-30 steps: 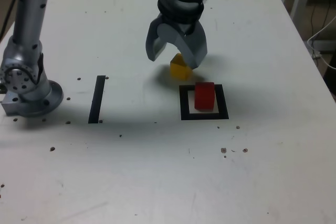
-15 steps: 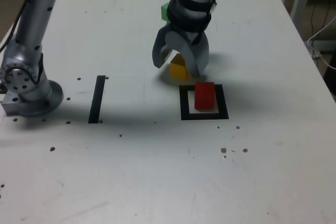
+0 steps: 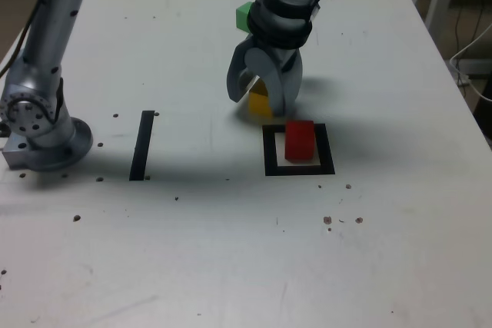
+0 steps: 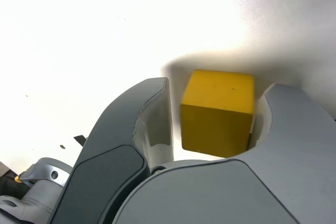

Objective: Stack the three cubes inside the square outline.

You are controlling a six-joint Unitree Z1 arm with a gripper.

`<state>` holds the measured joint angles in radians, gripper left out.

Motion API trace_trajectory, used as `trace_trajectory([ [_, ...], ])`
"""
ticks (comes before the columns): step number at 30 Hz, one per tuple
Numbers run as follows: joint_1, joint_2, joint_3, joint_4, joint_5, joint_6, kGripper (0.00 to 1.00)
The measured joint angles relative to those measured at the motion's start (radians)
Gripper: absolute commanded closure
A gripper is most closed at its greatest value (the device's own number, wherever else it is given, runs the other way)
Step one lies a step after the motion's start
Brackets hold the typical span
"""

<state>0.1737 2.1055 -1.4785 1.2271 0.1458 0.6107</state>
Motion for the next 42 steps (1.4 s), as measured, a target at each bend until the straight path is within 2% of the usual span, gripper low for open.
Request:
trace_trajectory([
  [15,-0.003,-0.009,-0.014,0.013,-0.001,-0.021,0.70],
  [23,-0.068,-0.059,-0.155,0.152,0.005,-0.161,0.70],
  [27,-0.110,-0.062,-0.230,0.218,-0.022,-0.248,0.70],
  [33,-0.149,-0.056,-0.276,0.251,-0.099,-0.368,0.70],
  [42,-0.186,-0.013,-0.317,0.263,-0.140,-0.477,0.70],
])
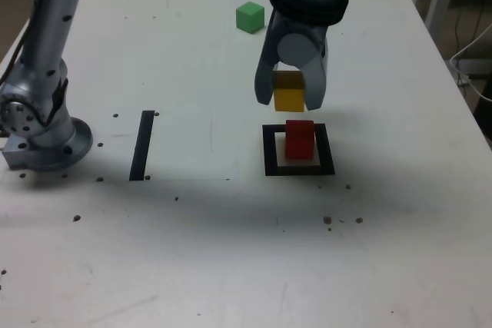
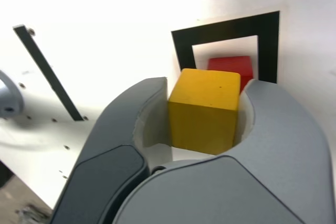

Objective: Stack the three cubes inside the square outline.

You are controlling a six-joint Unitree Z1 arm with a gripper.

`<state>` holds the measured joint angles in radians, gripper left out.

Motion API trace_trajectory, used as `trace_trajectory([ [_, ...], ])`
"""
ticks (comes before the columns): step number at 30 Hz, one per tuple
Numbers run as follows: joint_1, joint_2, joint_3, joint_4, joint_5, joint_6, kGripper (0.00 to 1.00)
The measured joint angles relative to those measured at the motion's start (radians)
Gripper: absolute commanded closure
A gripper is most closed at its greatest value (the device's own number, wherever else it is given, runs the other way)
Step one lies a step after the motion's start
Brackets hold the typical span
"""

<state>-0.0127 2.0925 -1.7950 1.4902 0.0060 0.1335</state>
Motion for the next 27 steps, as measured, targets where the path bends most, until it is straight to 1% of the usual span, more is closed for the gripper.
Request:
trace_trajectory([
  [9,-0.024,0.044,-0.042,0.014,-0.037,-0.033,0.70],
  [18,-0.028,0.078,-0.063,0.017,-0.052,-0.048,0.70],
  [27,-0.028,0.092,-0.066,0.021,-0.058,-0.049,0.70],
])
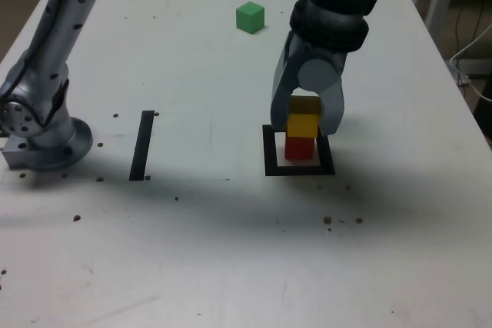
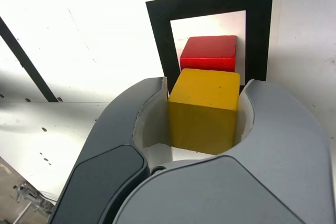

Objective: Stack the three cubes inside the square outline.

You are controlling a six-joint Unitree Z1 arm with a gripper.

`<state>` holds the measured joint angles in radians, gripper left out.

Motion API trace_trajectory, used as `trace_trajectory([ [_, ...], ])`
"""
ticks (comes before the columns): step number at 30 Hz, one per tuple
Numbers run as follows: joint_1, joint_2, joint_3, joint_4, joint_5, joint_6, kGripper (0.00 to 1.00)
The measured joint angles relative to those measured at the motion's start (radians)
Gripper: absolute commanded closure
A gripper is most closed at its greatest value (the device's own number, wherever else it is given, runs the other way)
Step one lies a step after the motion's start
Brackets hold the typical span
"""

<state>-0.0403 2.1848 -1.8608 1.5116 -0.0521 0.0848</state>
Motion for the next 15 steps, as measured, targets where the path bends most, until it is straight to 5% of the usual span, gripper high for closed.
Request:
trace_trajectory([
  [11,0.000,0.008,0.007,0.001,0.000,0.000,0.66],
  [15,0.001,0.011,0.014,0.001,0.000,0.000,0.50],
])
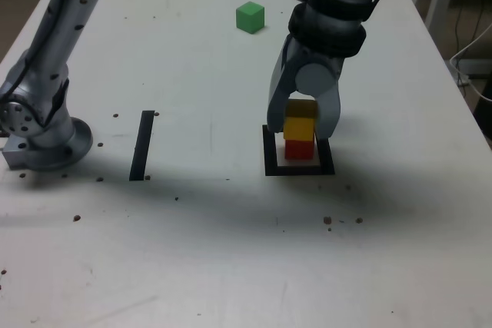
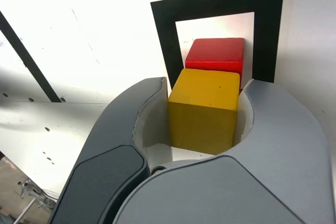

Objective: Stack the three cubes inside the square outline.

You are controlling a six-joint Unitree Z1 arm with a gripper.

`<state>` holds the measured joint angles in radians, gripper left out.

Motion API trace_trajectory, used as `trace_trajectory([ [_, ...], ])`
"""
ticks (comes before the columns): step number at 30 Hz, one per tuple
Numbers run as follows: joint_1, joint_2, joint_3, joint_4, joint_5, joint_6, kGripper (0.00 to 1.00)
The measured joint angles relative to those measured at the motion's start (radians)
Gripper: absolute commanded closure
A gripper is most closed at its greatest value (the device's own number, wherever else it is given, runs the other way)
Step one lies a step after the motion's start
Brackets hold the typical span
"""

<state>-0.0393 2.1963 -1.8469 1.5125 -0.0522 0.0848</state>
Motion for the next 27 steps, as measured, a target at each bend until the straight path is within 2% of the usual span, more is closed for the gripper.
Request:
trace_trajectory([
  [4,0.001,0.000,0.007,0.000,0.002,0.002,0.19],
  [7,0.002,0.000,0.012,0.000,0.009,0.007,0.07],
  [18,0.007,-0.010,0.021,-0.005,0.038,0.009,0.01],
  [27,0.044,-0.112,0.116,-0.003,0.073,0.009,0.01],
])
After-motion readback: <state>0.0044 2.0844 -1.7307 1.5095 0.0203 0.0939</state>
